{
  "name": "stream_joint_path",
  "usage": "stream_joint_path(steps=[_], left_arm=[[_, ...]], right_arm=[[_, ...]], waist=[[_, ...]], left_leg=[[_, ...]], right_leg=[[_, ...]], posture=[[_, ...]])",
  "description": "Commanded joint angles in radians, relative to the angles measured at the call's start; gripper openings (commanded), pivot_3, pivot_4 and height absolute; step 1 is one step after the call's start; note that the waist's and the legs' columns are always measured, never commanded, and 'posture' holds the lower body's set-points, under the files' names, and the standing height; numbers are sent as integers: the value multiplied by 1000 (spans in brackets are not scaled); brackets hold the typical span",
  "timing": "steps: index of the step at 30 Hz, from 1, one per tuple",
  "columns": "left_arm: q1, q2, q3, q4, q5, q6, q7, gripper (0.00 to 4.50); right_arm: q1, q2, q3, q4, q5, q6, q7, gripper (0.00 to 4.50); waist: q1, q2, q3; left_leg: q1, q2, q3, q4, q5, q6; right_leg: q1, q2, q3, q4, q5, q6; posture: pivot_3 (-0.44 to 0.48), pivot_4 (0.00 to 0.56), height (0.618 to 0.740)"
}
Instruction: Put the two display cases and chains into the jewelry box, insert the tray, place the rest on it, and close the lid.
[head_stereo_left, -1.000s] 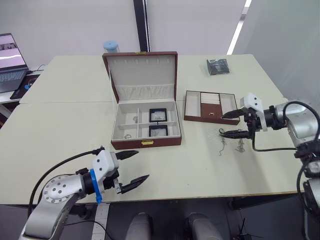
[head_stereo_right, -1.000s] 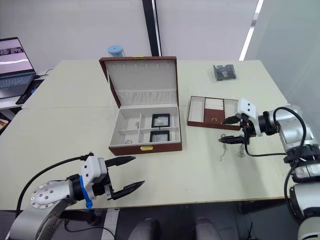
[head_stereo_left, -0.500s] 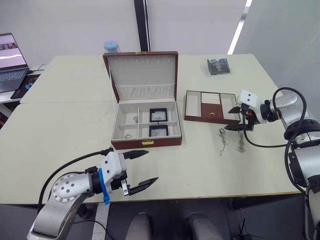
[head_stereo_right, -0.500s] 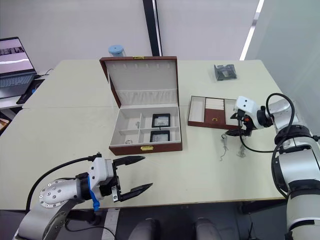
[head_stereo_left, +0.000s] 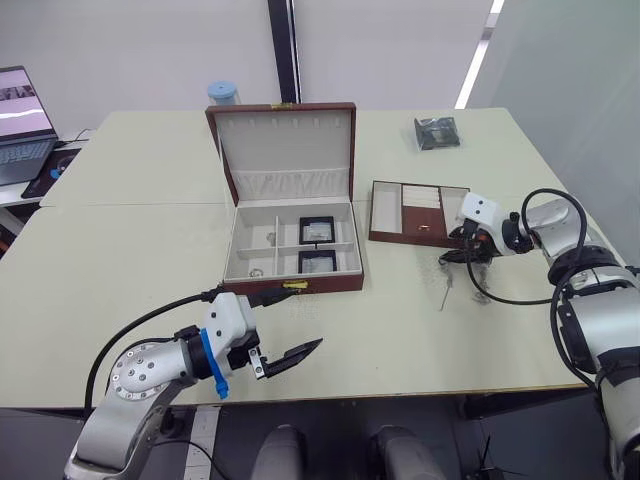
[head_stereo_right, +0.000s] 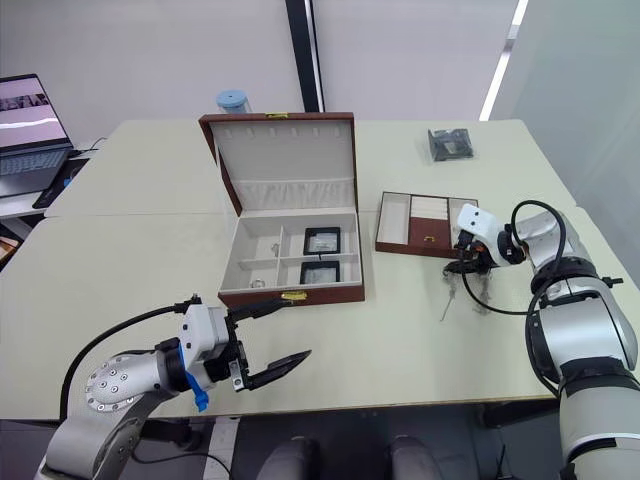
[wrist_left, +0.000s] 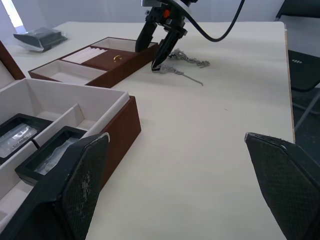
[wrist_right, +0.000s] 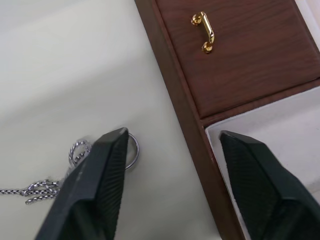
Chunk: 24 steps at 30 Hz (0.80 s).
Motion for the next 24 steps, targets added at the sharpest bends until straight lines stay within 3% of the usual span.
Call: stream_joint_path(steps=[1,9,24], left_arm=[[-1,2,2,-50,-6,2,14,4500],[3,-1,-3,-40,3,-7,21,4500],[11,-47,-8,47,35,-98,19,4500]], right_arm=[[-18,-5,-21,0,-8,5,3,1934],[-10,-4,-22,5,-38,0,-28,13],[-53,-29,-67,-5,-22,70,-3,13]], waist=[[0,0,0],[0,0,0],[0,0,0]], left_leg=[[0,0,0,0,0,0],[0,0,0,0,0,0],[0,0,0,0,0,0]], right_leg=[[0,0,0,0,0,0],[0,0,0,0,0,0],[0,0,0,0,0,0]], posture=[[0,150,740],[0,150,740],[0,150,740]])
